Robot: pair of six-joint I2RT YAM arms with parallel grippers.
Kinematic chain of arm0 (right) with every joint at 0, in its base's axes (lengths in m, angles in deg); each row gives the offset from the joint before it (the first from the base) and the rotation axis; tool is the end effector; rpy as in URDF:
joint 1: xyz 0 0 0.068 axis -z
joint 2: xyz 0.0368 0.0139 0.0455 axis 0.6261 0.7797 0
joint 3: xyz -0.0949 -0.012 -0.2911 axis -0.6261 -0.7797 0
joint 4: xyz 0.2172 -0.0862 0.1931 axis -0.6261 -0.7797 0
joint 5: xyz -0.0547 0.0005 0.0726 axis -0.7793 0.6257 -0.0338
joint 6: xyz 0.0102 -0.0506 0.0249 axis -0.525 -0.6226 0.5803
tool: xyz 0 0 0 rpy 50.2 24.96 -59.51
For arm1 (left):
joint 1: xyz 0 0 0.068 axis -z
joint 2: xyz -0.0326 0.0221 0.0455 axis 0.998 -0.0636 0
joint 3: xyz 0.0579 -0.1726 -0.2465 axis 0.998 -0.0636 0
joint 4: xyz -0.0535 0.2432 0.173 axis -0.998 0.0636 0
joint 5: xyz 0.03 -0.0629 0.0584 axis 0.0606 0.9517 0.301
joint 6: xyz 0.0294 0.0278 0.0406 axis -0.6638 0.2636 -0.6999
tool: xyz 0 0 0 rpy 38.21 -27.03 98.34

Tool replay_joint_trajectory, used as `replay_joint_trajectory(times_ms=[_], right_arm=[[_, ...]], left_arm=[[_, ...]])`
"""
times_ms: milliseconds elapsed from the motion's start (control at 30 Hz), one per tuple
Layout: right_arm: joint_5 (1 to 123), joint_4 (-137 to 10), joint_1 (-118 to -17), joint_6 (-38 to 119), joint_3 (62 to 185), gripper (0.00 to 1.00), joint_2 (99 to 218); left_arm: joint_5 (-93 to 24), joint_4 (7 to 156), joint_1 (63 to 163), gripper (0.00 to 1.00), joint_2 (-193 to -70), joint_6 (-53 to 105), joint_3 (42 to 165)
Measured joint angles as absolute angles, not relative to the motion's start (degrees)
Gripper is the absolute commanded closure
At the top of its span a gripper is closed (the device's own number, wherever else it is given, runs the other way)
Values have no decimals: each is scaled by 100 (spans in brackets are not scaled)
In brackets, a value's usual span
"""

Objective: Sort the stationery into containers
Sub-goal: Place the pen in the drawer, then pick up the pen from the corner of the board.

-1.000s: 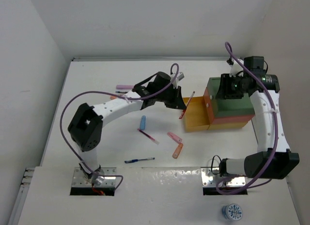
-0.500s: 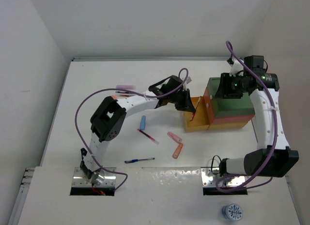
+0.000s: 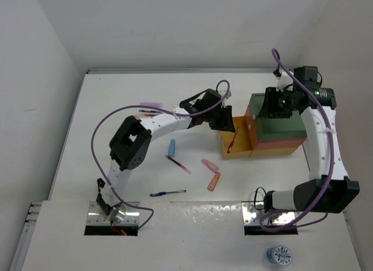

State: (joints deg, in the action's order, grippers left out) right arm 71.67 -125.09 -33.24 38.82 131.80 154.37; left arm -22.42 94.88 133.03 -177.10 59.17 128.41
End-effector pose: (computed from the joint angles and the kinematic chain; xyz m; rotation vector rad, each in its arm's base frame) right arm 0.2977 -0.0168 0.4041 0.1195 2.5185 0.3782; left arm 0.3702 -0.4129 0.2367 0.2692 2.4481 -1.2002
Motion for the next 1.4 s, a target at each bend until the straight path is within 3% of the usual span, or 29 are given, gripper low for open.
replay_joint_trajectory(times_ms=[100,167,367,500,767,1000,1167,1400], right_arm=[[7167,-12509,-3324,3879,13231,55,15439],[7170,-12507,-3324,3877,13263,55,15441],[7170,-12509,-3327,3827,13294,55,15492],[7163,-12511,-3353,3794,13296,55,15544],[7111,-12509,-3434,3766,13314,55,15645],[6979,-12507,-3440,3718,13307,54,15632],[6907,-12507,-3440,3667,13272,54,15623],[6842,-12509,-3440,3632,13268,54,15623]], left_arm=[[-2517,9846,13286,68,-17245,4999,12636],[-2708,9930,13270,69,-16473,4160,12039],[-3250,10496,13318,65,-13310,1268,9703],[-3457,11243,13539,58,-12231,-220,8562],[-3763,12141,14118,51,-12215,-1228,7134],[-4026,12021,14567,46,-12653,-1341,6953],[-3995,12006,14938,32,-12674,-1359,6964],[-3960,11947,15404,35,-12882,-1320,7182]])
